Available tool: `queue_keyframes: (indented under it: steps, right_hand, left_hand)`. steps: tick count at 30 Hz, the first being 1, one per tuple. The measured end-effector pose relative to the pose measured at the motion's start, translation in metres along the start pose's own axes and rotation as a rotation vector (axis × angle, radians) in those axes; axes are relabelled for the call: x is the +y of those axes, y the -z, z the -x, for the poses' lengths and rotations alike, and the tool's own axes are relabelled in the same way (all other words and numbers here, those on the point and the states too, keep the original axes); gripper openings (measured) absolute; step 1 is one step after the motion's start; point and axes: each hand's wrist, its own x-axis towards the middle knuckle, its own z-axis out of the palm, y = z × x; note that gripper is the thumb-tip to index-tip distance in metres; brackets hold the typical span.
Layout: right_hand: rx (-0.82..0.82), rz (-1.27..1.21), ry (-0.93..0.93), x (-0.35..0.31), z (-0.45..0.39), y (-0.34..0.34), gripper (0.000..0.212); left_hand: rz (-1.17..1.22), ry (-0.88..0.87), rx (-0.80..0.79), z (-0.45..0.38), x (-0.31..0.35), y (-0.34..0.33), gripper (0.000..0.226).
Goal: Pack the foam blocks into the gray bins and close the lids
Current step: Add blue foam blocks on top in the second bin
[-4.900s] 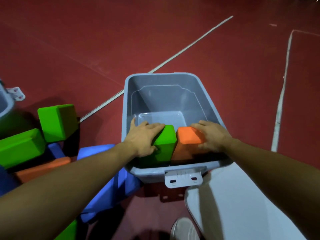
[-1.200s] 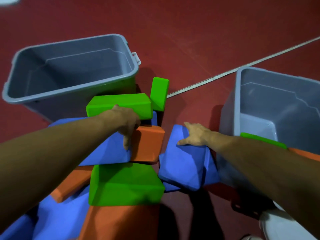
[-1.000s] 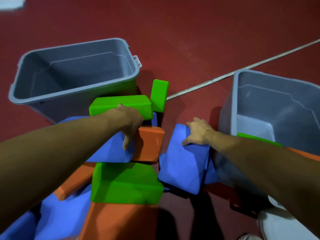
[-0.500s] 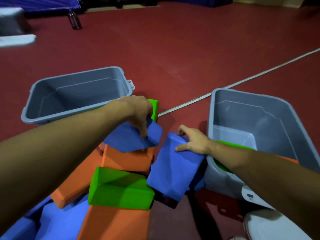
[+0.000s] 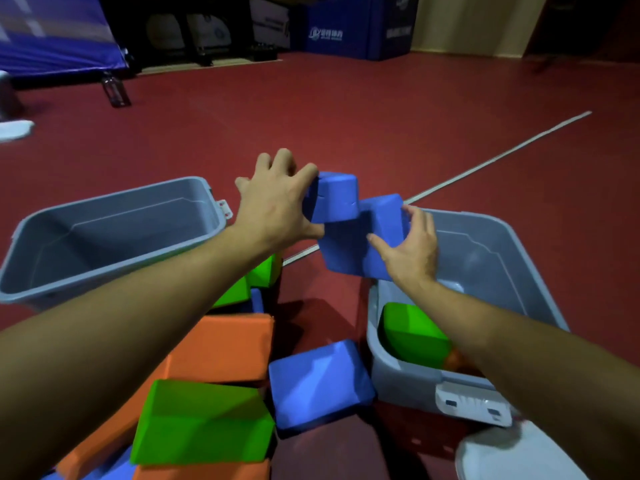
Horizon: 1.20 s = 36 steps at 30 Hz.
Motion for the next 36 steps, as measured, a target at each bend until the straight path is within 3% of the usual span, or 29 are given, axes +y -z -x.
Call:
queue_keyframes:
  steps: [7, 12, 17, 24, 36]
  right_hand:
    - [0.176, 0.050, -0.038, 0.047, -0.034, 0.065, 0.066]
    - [0.178, 0.193, -0.032, 0.096, -0.034, 0.110, 0.069]
    - [-0.026, 0.387, 0.053, 0.147, -0.021, 0.141, 0.072]
    - [-0.280, 0.557, 0.187, 0.191, -0.014, 0.153, 0.076]
    - [-0.659, 0.658, 0.120, 0.228, -0.002, 0.137, 0.077]
  left_hand:
    - [0.191, -0.124, 0.241, -0.011, 0.054, -0.034, 0.066]
    - [0.371, -0.164, 0.220, -0.024, 0.098, -0.060, 0.075]
    - [0.446, -0.201, 0.055, -0.026, 0.136, -0.096, 0.076]
    - [0.342, -0.287, -0.234, -0.031, 0.169, -0.138, 0.077]
    - [0.384, -0.335, -0.529, -0.030, 0.172, -0.219, 0.066]
